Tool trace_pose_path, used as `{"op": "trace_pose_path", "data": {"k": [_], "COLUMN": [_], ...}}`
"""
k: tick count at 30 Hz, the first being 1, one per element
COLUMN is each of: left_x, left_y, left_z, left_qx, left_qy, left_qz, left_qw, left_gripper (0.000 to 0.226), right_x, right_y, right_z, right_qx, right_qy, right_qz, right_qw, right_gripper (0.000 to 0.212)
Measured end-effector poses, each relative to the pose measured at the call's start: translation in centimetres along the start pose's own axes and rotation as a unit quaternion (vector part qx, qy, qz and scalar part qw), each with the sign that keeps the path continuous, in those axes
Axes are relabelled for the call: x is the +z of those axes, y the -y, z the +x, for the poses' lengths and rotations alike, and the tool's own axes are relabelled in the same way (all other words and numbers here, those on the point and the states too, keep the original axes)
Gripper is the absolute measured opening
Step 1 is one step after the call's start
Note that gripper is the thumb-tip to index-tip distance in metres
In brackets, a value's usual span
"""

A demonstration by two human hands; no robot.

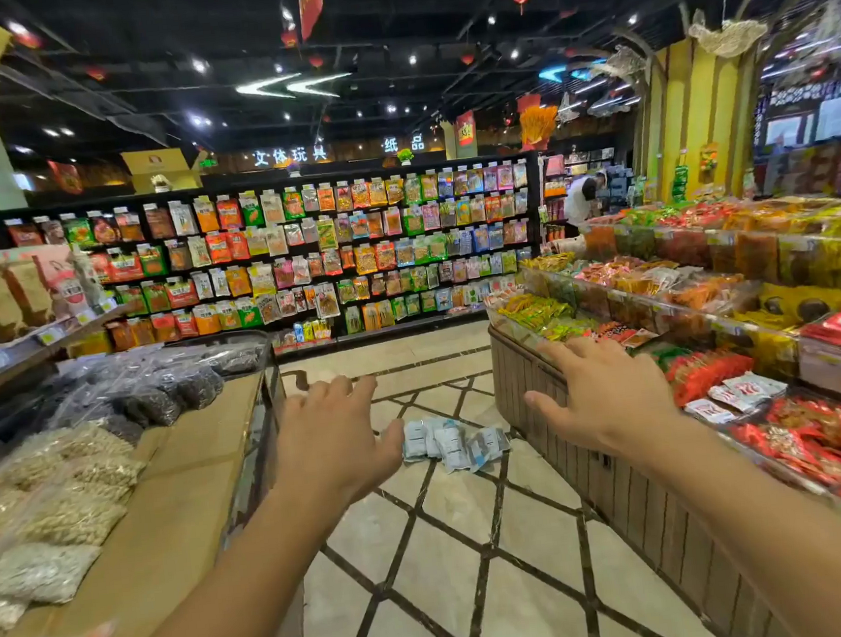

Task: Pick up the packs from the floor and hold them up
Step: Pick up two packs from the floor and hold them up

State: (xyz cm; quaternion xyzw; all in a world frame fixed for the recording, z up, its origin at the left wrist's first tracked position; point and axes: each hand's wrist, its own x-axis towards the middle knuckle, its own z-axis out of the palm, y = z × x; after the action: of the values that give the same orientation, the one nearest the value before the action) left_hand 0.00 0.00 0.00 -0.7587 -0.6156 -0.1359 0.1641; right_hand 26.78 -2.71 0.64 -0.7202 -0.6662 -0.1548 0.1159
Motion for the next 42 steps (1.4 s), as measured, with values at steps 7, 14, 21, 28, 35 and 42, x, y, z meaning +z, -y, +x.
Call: {"op": "trace_pose_path", "data": {"k": [7,14,21,28,35,42], "left_x": [6.4,11.9,20.7,28.6,34.8,42.3], "left_y": [-1.1,-0.2,3.0,8.5,12.0,12.5], "left_z": [11.0,21.4,33.6,47.8,60.5,73.2], "left_qx": [-0.018,-0.034,-0.046,-0.031,-0.022,-0.017], "left_qy": [0.012,0.013,0.039,0.056,0.065,0.061], "left_qz": [-0.012,-0.024,-0.042,-0.042,-0.034,-0.027], "left_qw": [1.0,0.999,0.997,0.997,0.997,0.998], "left_gripper": [0.062,0.058,0.077,0.086,0.076,0.073], "right_x": [7.1,13.1,20.5,26.9,32.3,40.2], "right_y": [-2.3,-2.3,0.2,4.6,6.5,5.8], "right_z": [11.6,22.9,35.8,50.7,63.8,76.2], "right_qx": [-0.019,-0.031,-0.031,-0.023,-0.024,-0.023], "right_qy": [0.016,0.03,0.021,0.031,0.026,0.019], "right_qz": [0.017,0.032,0.042,0.042,0.042,0.046], "right_qw": [1.0,0.999,0.998,0.998,0.998,0.998], "right_gripper": [0.066,0.069,0.067,0.067,0.066,0.065]}}
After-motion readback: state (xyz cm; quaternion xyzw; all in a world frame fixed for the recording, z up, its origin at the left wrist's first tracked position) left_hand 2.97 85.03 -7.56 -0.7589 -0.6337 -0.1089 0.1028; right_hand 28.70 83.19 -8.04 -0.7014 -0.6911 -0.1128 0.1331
